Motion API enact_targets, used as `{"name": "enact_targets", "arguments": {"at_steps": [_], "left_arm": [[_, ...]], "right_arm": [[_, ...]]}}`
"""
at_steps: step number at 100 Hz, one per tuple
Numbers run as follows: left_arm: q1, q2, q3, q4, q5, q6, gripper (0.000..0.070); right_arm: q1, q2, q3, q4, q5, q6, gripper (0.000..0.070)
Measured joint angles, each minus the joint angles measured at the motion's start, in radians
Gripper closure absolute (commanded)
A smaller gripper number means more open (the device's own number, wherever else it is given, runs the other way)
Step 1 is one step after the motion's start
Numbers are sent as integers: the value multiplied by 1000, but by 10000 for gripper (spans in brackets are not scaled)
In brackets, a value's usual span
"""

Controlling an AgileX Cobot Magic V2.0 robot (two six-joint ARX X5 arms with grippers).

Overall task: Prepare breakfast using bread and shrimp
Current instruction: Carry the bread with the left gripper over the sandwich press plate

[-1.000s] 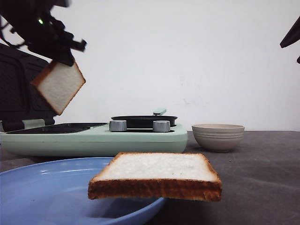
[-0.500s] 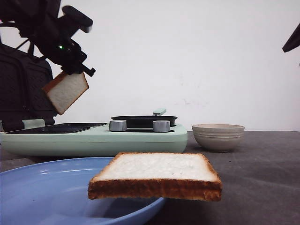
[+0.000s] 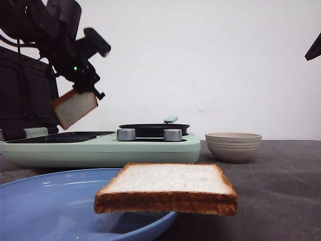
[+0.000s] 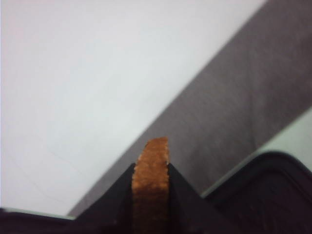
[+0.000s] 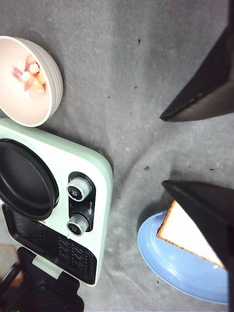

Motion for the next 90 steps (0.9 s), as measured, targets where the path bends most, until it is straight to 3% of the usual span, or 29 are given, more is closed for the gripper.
{"name": "enact_targets", "arguments": {"at_steps": [21, 34, 70, 84, 90], "left_arm": [[1, 7, 1, 0, 0, 7, 700], [10, 7, 2, -41, 51, 7, 700], [16, 7, 2, -69, 52, 0, 700], [16, 7, 3, -89, 52, -8, 591], [16, 7, 3, -108, 52, -8, 584]], "right_arm": [[0, 0, 0, 0, 0, 0, 467], [0, 0, 0, 0, 0, 0, 467], [0, 0, 0, 0, 0, 0, 467], [0, 0, 0, 0, 0, 0, 467], [0, 0, 0, 0, 0, 0, 467]]}}
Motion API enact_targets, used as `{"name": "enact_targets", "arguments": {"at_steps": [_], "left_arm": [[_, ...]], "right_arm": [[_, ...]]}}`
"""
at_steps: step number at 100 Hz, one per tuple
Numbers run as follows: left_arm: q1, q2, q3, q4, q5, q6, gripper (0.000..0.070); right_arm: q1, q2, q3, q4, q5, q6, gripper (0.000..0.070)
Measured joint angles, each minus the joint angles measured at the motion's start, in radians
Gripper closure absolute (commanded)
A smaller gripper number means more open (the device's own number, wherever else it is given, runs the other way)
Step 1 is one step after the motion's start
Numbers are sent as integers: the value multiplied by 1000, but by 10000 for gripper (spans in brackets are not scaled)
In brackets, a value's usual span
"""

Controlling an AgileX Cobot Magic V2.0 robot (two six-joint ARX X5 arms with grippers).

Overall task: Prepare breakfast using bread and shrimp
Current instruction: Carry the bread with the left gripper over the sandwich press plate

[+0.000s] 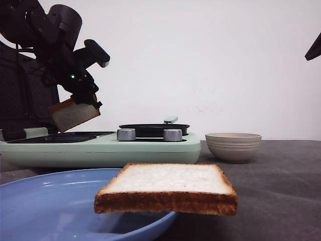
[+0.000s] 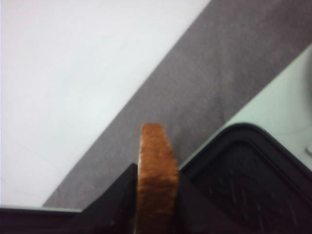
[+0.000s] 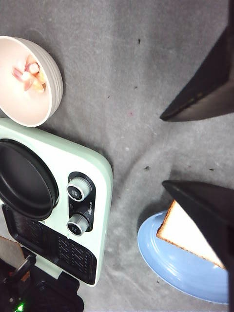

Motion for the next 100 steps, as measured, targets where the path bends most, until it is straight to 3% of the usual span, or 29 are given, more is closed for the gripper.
{"name": "enact_targets", "arguments": {"at_steps": [19, 33, 57, 72, 100], "left_arm": [[0, 0, 0, -34, 0, 0, 579], [0, 0, 0, -76, 0, 0, 461], [-5, 0, 0, -121, -1, 0, 450], [-16, 0, 0, -131, -1, -1, 339], [-36, 0, 0, -154, -1, 0, 329]], "right_arm": [[0, 0, 0, 0, 0, 0, 466], [0, 0, 0, 0, 0, 0, 466], [0, 0, 0, 0, 0, 0, 467], [0, 0, 0, 0, 0, 0, 467], [0, 0, 0, 0, 0, 0, 467]]}}
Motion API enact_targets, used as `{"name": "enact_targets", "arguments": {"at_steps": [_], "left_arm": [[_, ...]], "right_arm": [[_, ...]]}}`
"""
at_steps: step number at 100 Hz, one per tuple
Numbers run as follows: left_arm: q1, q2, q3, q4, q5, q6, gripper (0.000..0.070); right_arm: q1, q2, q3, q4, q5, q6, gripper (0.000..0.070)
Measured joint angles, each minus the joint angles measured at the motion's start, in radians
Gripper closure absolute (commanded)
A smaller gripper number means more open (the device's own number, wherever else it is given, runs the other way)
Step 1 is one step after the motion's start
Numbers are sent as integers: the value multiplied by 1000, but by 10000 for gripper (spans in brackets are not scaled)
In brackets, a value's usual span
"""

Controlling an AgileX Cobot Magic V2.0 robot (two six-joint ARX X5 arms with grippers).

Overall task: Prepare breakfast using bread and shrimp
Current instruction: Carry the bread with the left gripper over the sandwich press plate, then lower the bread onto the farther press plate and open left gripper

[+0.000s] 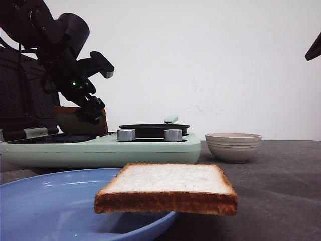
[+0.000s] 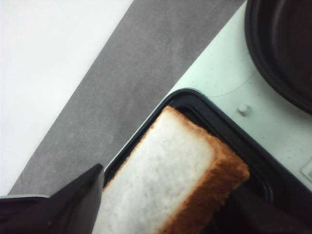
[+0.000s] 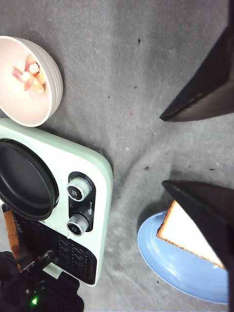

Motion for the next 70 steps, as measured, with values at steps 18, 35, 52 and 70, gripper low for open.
{"name": "enact_targets", "arguments": {"at_steps": [18, 35, 52, 70], "left_arm": [[-4, 0, 0, -12, 0, 0, 145], [-4, 0, 3, -49, -11, 0, 141], [-4, 0, 6, -66, -9, -25, 141], [8, -5, 6, -76, 34, -95, 141]], "right_arm": [[0, 0, 0, 0, 0, 0, 467], [0, 0, 0, 0, 0, 0, 467], [0, 0, 0, 0, 0, 0, 467], [0, 0, 0, 0, 0, 0, 467]]}}
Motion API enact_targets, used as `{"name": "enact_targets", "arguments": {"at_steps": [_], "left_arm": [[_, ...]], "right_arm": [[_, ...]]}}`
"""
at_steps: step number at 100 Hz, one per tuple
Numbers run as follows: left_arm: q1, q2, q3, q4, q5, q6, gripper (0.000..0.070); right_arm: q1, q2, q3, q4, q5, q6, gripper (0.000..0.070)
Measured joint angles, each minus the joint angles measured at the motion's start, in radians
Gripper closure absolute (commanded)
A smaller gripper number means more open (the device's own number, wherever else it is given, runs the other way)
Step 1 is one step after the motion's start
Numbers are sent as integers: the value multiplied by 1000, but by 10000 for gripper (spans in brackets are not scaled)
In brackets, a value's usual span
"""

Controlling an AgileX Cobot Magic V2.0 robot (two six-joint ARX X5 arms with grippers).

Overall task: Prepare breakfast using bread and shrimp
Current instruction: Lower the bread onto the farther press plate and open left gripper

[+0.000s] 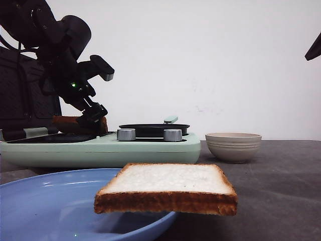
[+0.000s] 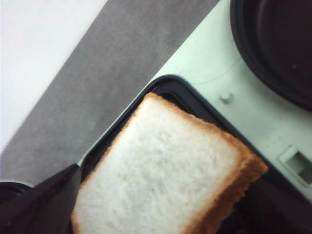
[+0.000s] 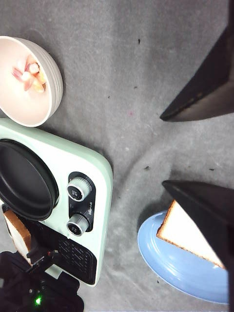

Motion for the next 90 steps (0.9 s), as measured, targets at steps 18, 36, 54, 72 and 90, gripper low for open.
{"name": "enact_targets", "arguments": {"at_steps": [18, 36, 54, 72, 90], "left_arm": [[18, -26, 0, -6, 56, -79, 141], [42, -55, 0, -17, 121, -151, 142], [66, -79, 1, -22, 188, -234, 142], [85, -87, 2, -23, 229, -310, 143], [98, -87, 2, -45, 247, -351, 143]], "right_arm": [[0, 0, 0, 0, 0, 0, 467], [0, 0, 0, 0, 0, 0, 467], [0, 0, 0, 0, 0, 0, 467], [0, 0, 0, 0, 0, 0, 467], [0, 0, 0, 0, 0, 0, 467]]}}
